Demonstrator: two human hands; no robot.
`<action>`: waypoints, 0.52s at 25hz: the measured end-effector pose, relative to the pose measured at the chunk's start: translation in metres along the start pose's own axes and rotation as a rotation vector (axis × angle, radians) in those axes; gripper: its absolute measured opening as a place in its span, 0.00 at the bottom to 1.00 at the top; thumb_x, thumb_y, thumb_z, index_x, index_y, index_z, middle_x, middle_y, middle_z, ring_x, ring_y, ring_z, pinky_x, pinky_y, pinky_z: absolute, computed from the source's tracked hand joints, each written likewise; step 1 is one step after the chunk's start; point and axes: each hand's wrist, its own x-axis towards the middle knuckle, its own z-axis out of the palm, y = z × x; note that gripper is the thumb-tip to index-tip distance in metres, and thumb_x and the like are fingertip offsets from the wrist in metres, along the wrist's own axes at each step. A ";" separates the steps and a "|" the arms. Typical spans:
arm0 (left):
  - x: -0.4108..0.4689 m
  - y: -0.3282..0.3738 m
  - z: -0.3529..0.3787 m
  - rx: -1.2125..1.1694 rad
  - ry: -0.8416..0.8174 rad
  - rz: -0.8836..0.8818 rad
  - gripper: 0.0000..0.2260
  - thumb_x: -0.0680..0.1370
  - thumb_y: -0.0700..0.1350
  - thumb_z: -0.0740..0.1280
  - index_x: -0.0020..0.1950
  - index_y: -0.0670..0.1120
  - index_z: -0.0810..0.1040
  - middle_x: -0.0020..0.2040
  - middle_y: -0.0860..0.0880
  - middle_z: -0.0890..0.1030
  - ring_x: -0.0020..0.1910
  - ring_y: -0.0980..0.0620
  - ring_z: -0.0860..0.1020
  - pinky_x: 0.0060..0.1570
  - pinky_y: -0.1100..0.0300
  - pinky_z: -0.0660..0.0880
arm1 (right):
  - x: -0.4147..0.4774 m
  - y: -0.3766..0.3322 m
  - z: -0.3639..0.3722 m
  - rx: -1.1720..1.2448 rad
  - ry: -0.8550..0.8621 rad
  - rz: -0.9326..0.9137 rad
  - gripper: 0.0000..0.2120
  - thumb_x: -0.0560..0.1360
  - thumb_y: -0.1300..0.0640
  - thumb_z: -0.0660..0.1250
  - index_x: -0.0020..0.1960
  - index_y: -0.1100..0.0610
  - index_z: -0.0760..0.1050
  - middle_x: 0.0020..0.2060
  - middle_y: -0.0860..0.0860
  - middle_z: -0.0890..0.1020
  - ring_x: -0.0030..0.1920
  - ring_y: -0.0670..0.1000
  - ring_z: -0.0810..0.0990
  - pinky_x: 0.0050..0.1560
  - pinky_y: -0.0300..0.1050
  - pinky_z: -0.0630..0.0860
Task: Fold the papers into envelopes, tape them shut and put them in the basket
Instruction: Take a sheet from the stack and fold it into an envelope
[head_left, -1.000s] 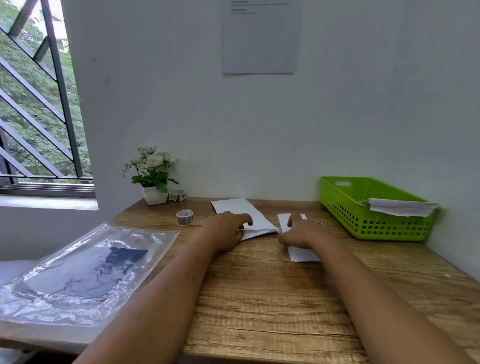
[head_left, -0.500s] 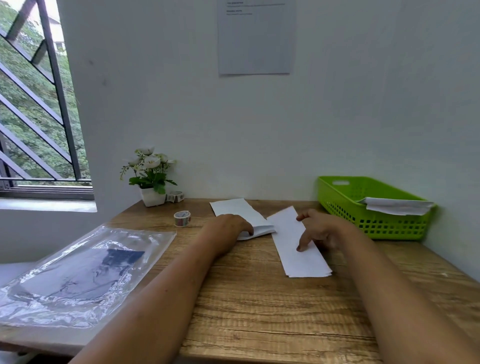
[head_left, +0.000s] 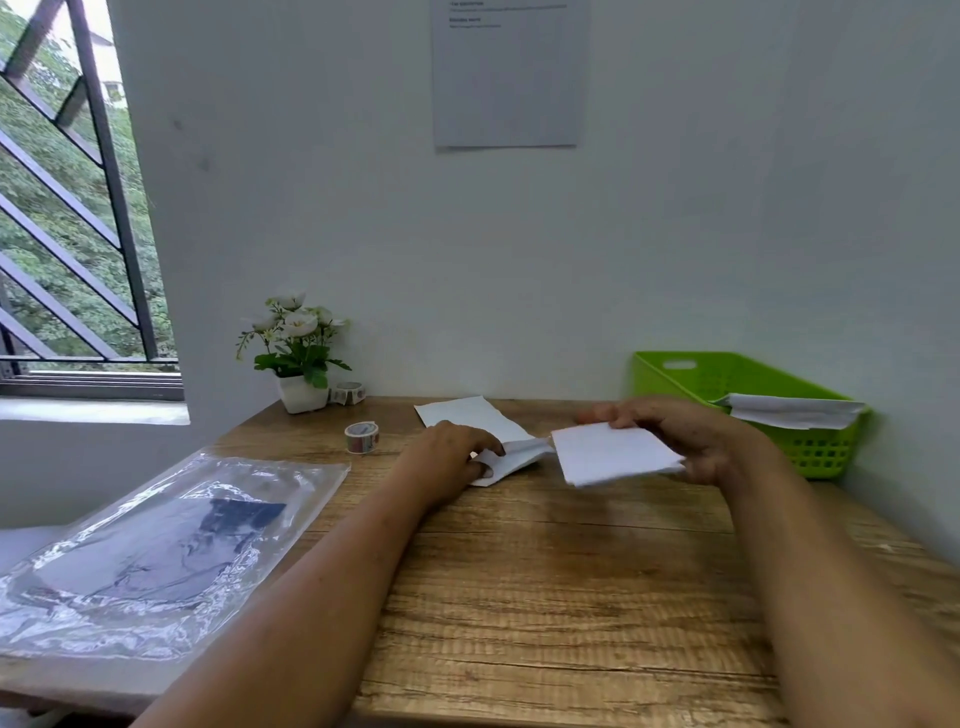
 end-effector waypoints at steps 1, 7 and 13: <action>0.000 0.000 0.000 -0.035 -0.004 -0.015 0.14 0.76 0.48 0.67 0.61 0.57 0.77 0.60 0.51 0.80 0.55 0.54 0.76 0.48 0.64 0.69 | -0.004 0.000 0.002 -0.090 -0.059 0.005 0.16 0.76 0.67 0.59 0.60 0.62 0.78 0.46 0.56 0.83 0.33 0.48 0.82 0.29 0.38 0.78; -0.001 0.004 0.001 -0.094 -0.013 -0.030 0.15 0.74 0.52 0.69 0.61 0.58 0.77 0.61 0.54 0.79 0.51 0.57 0.77 0.48 0.63 0.69 | -0.004 0.005 0.017 -0.339 -0.253 0.035 0.19 0.78 0.68 0.55 0.67 0.62 0.71 0.50 0.54 0.81 0.30 0.44 0.81 0.26 0.33 0.74; 0.000 0.016 0.002 -0.022 -0.011 0.067 0.14 0.76 0.48 0.66 0.61 0.54 0.78 0.59 0.54 0.80 0.53 0.55 0.78 0.53 0.63 0.70 | 0.024 0.024 0.016 -0.423 -0.208 -0.016 0.15 0.77 0.69 0.56 0.55 0.57 0.77 0.51 0.51 0.79 0.39 0.36 0.82 0.41 0.28 0.76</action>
